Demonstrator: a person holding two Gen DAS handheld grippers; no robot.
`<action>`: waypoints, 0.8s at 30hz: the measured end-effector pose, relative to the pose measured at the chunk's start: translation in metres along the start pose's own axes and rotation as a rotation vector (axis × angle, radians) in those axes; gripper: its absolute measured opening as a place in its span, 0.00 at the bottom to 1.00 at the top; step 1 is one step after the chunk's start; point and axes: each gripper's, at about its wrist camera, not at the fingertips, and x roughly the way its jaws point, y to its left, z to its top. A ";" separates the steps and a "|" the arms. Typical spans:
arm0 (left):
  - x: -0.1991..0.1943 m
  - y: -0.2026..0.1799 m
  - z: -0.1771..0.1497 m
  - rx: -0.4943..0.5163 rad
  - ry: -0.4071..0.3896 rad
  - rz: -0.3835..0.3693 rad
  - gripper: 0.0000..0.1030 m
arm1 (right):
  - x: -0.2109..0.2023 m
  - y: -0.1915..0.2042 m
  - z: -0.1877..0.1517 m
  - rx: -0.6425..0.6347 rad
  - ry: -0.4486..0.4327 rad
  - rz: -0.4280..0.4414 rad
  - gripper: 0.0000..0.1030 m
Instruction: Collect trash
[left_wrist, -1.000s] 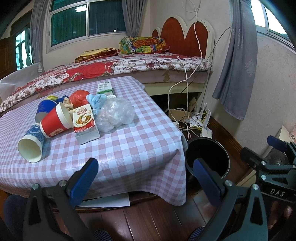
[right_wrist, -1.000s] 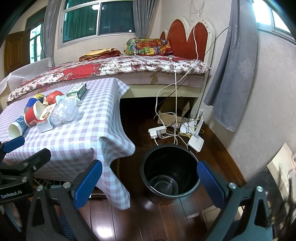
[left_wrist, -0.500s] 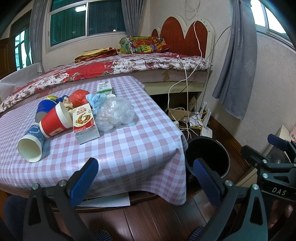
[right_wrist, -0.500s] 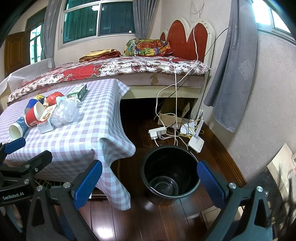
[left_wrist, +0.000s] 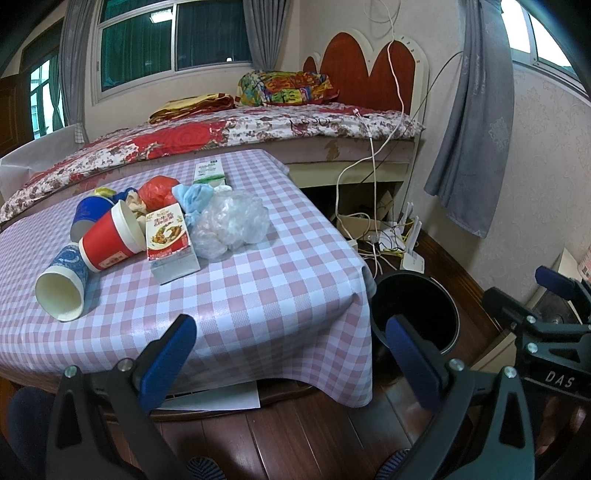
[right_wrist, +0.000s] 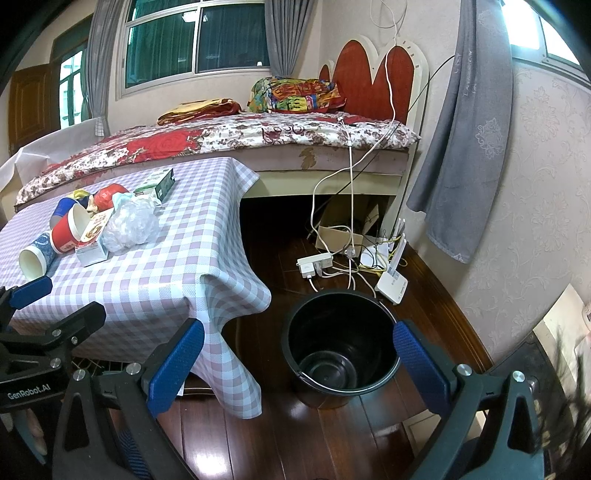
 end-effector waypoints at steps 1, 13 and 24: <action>0.000 0.000 0.000 0.000 0.000 0.000 1.00 | 0.000 0.000 0.000 0.000 0.001 0.000 1.00; 0.000 0.001 0.000 -0.002 0.001 0.000 1.00 | -0.001 0.000 0.000 -0.001 0.000 0.001 1.00; 0.007 0.010 -0.006 -0.025 0.024 0.028 1.00 | 0.001 0.006 -0.001 -0.012 0.002 0.002 1.00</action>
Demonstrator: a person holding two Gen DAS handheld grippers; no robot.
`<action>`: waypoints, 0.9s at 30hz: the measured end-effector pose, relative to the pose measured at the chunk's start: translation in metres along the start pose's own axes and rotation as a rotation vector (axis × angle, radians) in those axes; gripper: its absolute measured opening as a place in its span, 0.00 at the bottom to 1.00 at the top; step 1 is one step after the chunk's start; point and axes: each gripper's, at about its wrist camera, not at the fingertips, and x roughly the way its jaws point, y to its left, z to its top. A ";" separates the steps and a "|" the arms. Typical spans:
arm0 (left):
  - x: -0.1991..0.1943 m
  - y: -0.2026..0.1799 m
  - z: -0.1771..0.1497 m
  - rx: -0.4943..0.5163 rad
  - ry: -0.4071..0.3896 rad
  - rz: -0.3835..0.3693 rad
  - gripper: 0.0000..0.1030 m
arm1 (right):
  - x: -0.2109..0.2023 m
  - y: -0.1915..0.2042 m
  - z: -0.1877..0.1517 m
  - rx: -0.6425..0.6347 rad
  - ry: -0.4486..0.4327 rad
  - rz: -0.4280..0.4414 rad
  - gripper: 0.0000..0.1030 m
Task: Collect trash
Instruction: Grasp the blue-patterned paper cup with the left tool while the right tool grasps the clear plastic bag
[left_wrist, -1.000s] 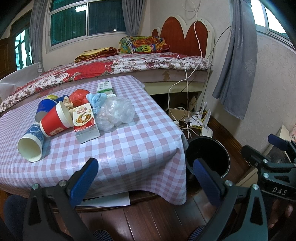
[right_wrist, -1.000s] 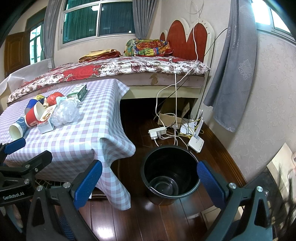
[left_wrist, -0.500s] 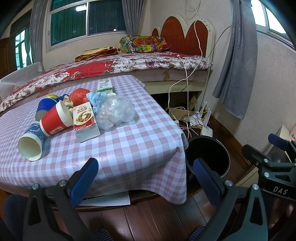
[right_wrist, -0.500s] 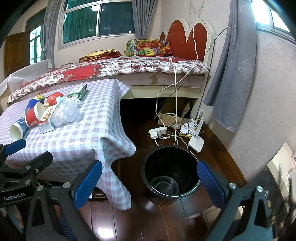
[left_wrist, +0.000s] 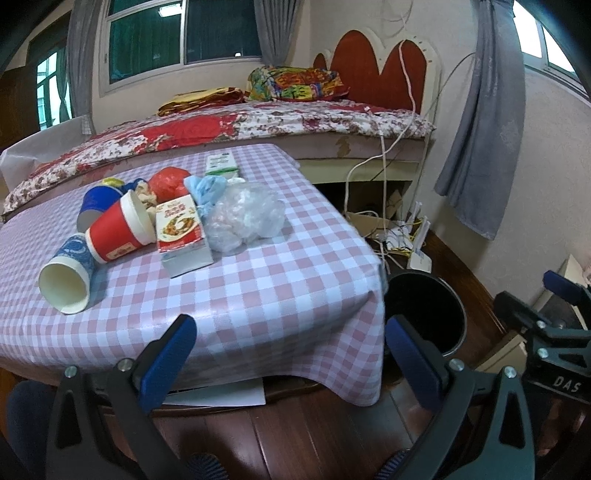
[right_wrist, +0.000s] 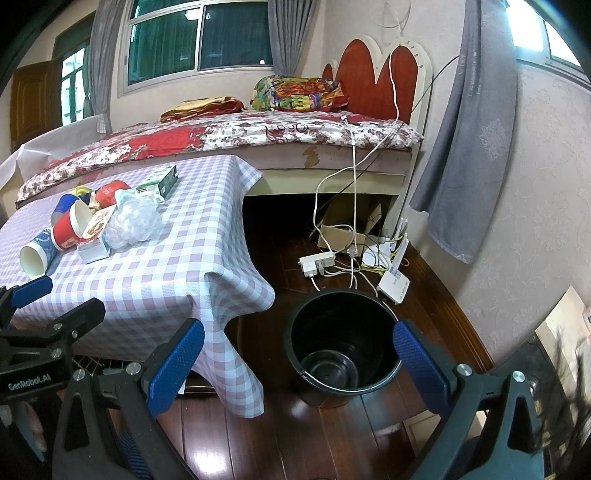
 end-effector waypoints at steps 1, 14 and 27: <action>0.001 0.002 0.001 -0.002 0.003 0.005 1.00 | 0.000 0.001 0.000 -0.001 -0.001 0.003 1.00; 0.007 0.049 0.005 -0.076 -0.017 0.038 1.00 | 0.022 0.039 0.020 -0.038 -0.040 0.087 1.00; 0.015 0.149 0.010 -0.210 -0.068 0.247 1.00 | 0.078 0.111 0.061 -0.145 -0.003 0.238 1.00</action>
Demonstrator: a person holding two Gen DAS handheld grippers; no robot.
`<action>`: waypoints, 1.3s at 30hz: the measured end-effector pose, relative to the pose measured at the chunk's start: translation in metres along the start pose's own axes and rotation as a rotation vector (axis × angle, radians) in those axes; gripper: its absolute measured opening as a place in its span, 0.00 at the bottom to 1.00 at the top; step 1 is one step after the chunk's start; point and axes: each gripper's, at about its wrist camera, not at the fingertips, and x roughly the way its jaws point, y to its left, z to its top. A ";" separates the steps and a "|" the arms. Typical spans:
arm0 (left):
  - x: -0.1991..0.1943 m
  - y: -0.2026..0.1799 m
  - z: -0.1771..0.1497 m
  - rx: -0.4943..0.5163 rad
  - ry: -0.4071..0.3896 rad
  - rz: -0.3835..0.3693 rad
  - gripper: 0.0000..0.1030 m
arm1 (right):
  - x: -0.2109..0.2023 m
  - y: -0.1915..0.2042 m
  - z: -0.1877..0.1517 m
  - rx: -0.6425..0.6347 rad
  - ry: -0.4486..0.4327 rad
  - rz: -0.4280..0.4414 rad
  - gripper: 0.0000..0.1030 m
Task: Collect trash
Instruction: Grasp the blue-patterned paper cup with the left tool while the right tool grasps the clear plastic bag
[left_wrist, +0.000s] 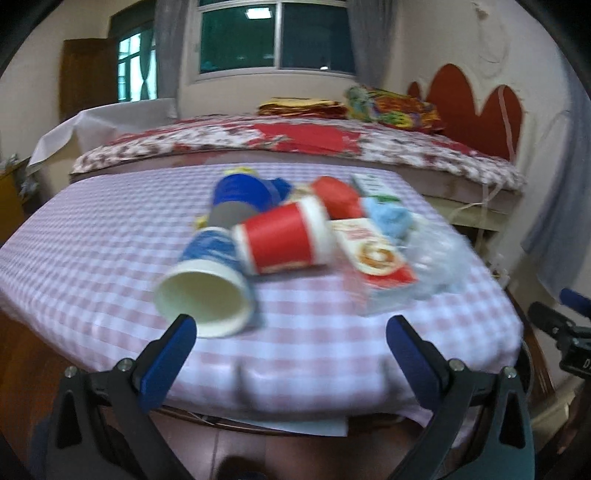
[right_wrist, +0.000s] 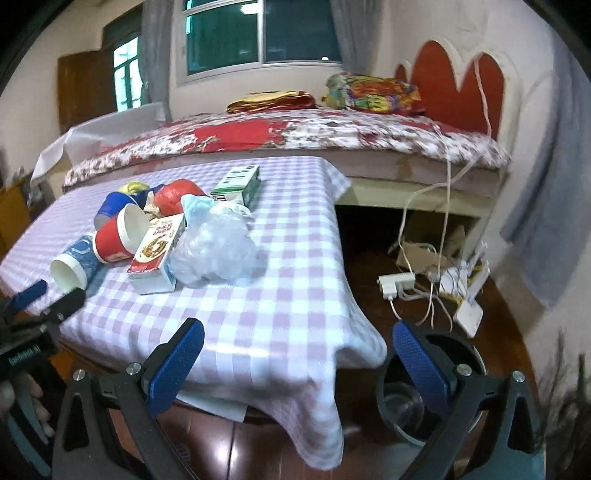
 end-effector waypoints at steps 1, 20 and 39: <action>0.005 0.008 0.002 -0.012 0.002 0.019 1.00 | 0.004 0.003 0.003 -0.012 -0.007 0.010 1.00; 0.053 0.056 0.019 -0.077 0.033 0.145 1.00 | 0.087 0.043 0.046 -0.037 0.049 0.189 0.76; 0.034 0.064 0.023 -0.112 -0.037 0.035 0.67 | 0.057 0.052 0.048 -0.057 -0.040 0.285 0.18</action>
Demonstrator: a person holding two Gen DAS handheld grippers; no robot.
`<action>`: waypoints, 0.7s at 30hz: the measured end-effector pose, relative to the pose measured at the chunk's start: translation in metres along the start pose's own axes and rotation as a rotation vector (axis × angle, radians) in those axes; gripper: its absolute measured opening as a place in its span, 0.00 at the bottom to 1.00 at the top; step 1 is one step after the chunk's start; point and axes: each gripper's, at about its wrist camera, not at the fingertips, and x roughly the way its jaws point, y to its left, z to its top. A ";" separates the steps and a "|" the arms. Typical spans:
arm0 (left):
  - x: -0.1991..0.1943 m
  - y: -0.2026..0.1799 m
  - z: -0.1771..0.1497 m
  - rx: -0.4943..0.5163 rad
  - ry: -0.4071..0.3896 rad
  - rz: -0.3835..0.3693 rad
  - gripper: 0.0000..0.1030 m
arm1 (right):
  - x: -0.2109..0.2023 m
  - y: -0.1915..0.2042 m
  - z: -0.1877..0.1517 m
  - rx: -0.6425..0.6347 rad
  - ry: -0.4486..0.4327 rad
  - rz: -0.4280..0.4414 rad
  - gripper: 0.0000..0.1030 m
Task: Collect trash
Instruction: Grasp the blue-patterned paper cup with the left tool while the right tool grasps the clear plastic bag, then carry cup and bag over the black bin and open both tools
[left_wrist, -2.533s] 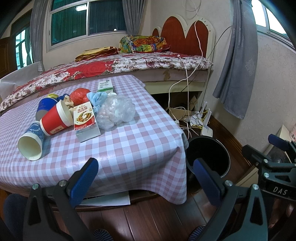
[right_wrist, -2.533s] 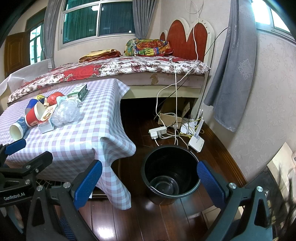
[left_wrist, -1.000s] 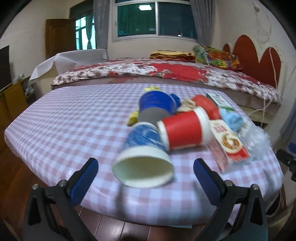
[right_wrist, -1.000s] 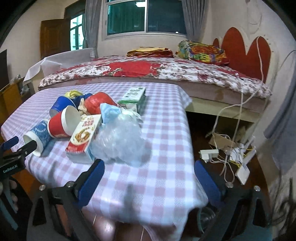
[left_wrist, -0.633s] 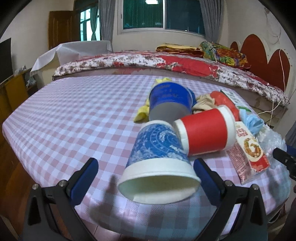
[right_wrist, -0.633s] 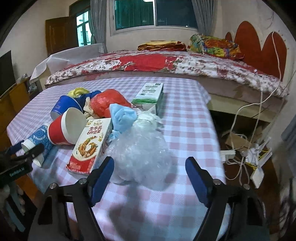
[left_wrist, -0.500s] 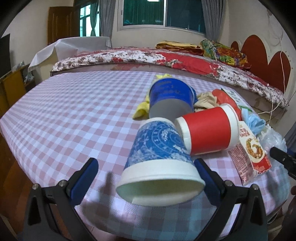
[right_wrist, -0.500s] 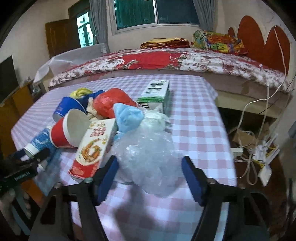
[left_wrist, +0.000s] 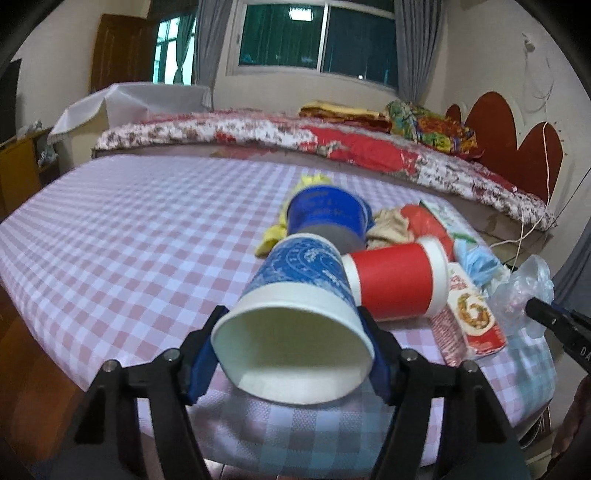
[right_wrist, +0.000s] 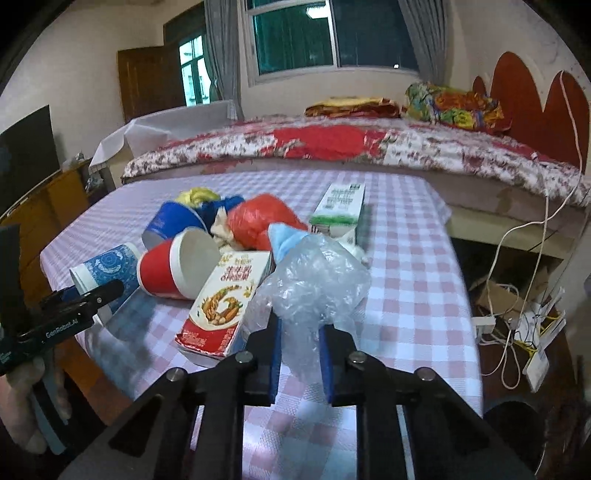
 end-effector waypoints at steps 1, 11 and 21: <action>-0.005 -0.001 0.001 0.003 -0.016 0.003 0.67 | -0.005 -0.002 0.001 0.004 -0.013 -0.005 0.18; -0.019 -0.013 0.006 0.048 -0.048 -0.016 0.66 | -0.045 -0.023 -0.002 0.022 -0.082 -0.053 0.18; -0.025 -0.037 -0.002 0.086 -0.055 -0.039 0.66 | -0.069 -0.046 -0.014 0.049 -0.097 -0.093 0.18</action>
